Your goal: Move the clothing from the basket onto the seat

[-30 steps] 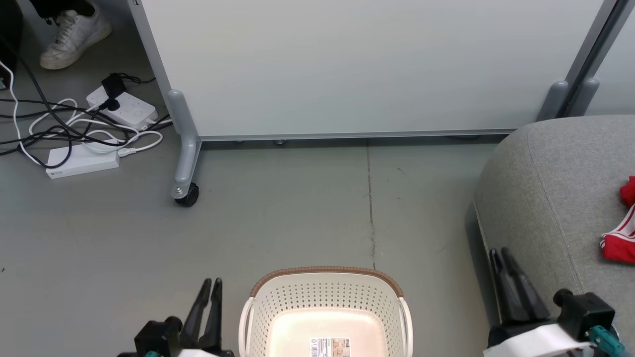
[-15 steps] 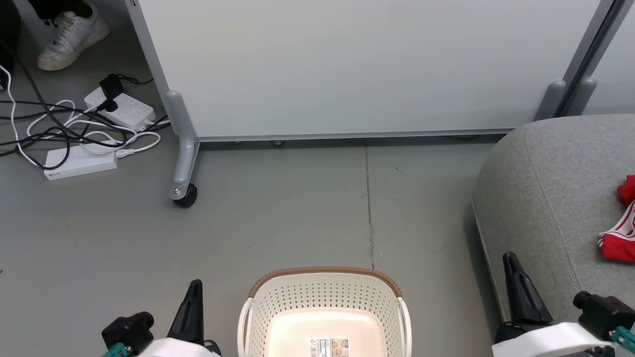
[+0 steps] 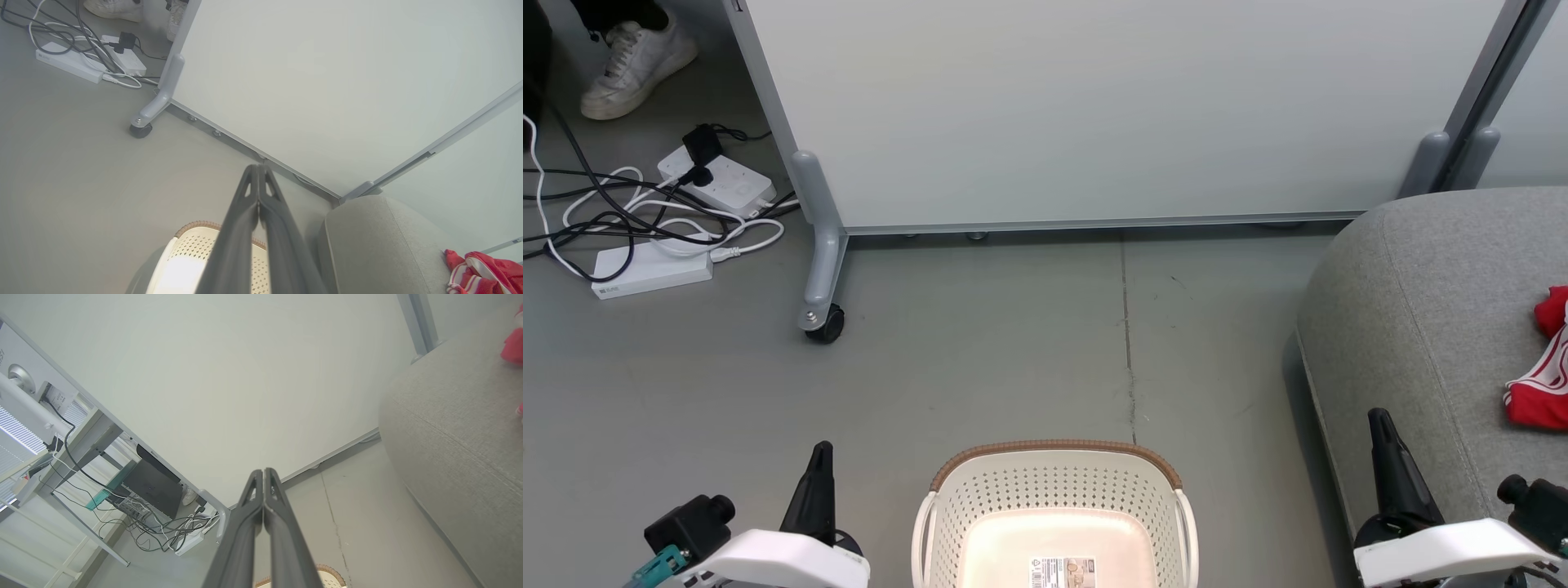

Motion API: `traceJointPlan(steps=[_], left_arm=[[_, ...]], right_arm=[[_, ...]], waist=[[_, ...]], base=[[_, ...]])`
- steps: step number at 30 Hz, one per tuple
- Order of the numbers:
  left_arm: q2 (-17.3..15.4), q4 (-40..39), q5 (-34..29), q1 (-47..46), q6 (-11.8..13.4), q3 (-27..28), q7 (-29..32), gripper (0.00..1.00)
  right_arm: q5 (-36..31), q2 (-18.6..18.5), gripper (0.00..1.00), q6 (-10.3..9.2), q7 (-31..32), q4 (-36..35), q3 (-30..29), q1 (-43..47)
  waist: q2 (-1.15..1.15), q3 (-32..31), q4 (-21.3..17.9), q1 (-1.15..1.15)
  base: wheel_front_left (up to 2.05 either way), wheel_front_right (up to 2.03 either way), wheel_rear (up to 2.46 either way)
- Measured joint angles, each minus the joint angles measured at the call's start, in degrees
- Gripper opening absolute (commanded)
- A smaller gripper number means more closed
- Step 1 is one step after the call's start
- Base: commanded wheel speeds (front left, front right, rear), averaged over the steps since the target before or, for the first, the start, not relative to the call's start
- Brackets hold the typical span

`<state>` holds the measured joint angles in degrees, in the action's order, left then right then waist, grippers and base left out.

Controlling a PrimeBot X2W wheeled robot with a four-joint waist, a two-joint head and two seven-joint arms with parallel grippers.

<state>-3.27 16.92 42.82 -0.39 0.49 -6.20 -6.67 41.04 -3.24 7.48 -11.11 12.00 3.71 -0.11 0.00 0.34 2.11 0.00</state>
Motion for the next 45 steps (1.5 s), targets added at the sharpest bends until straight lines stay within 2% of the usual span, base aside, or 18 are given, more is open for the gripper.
traceJointPlan(steps=[19,45], left_arm=[[-0.57,0.46,13.84,-2.50,-1.94,3.46,4.59,0.00],[-1.12,0.91,28.82,-5.89,-4.03,7.36,9.65,0.00]], right_arm=[[15.11,-0.89,0.00,-0.01,1.64,-0.01,-0.40,-1.02],[31.98,-2.30,0.00,-0.07,3.48,-0.08,-0.47,-2.32]], waist=[[0.00,-0.08,-0.41,0.00],[0.00,-0.19,-0.97,0.00]], base=[[0.00,0.00,0.00],[0.00,0.00,0.00]])
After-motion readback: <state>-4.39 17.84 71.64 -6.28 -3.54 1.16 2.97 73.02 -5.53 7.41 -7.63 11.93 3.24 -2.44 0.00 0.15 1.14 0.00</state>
